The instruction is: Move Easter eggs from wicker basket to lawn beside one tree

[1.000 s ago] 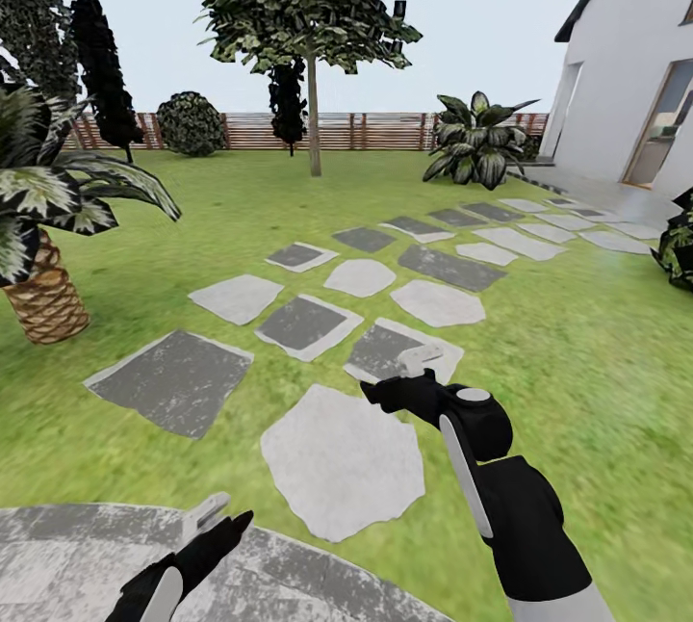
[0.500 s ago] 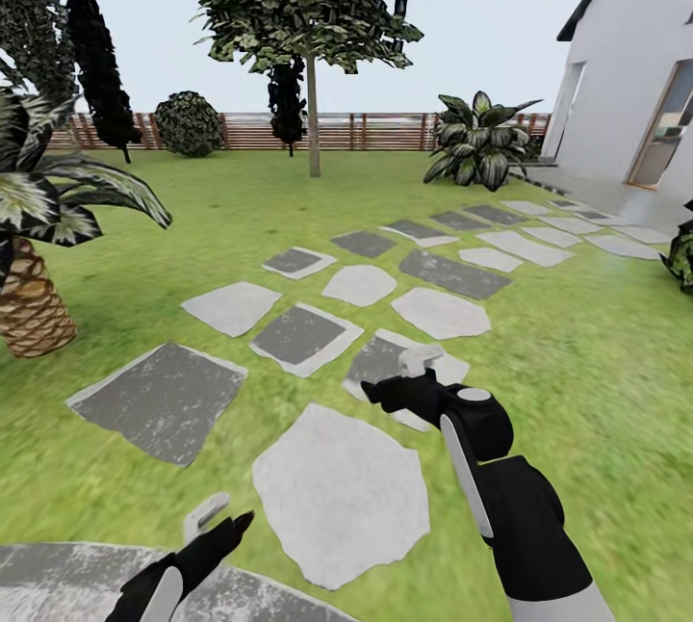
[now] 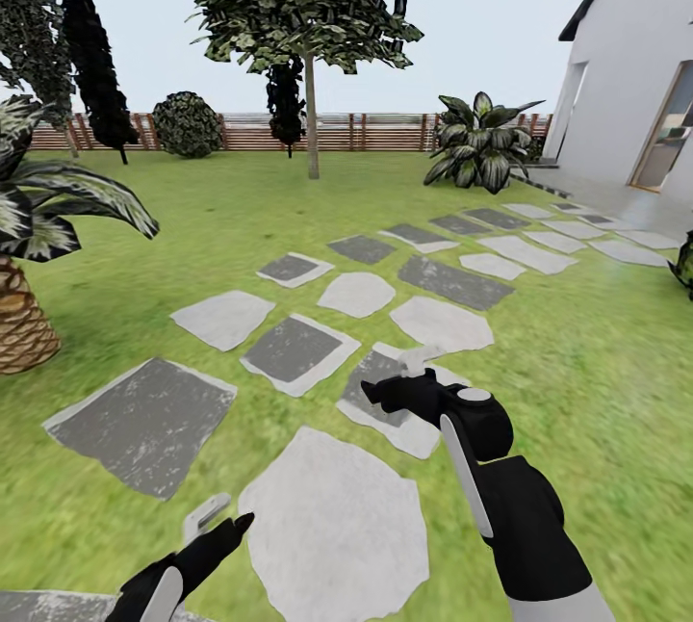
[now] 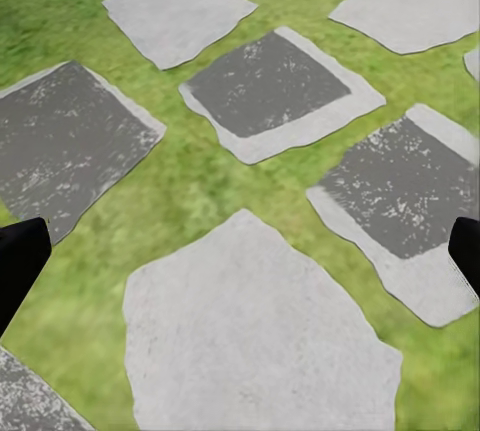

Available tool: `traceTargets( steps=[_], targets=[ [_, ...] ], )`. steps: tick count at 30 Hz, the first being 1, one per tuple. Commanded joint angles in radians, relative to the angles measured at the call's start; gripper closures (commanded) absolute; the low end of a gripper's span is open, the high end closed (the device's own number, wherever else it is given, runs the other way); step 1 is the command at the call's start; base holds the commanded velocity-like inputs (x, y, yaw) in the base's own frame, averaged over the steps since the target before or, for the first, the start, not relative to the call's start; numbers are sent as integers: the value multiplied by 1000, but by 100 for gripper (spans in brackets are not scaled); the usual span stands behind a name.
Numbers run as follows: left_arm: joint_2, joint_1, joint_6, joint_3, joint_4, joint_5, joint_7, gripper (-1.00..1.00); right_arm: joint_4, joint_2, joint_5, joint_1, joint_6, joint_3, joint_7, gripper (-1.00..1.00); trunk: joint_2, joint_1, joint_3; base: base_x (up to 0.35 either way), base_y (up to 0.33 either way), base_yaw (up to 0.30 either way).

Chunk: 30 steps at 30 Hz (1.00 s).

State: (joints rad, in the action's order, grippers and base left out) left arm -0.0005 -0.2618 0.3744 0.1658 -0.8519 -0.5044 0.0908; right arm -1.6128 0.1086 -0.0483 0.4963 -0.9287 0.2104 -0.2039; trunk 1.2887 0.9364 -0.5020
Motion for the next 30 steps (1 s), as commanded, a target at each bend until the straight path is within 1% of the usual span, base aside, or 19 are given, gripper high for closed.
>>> traceTargets(
  steps=[1,7,23,30],
  targets=[
    [-1,0,7,3,-1,-6,3,-100,-1,0,-5,1,-5,0,-5,-100,-7,-3,2,334,-83,0],
    [-1,0,8,3,-1,-6,3,-100,-1,0,-5,1,-5,0,-5,-100,-49,-26,21,334,-83,41],
    [-1,0,7,3,-1,-6,3,-100,-1,0,-5,1,-5,0,-5,-100,-161,-88,71,334,-83,216],
    [-1,0,8,3,-1,-7,3,-100,-1,0,-5,1,-5,0,-5,-100,-210,-115,93,334,-83,67]
  ],
)
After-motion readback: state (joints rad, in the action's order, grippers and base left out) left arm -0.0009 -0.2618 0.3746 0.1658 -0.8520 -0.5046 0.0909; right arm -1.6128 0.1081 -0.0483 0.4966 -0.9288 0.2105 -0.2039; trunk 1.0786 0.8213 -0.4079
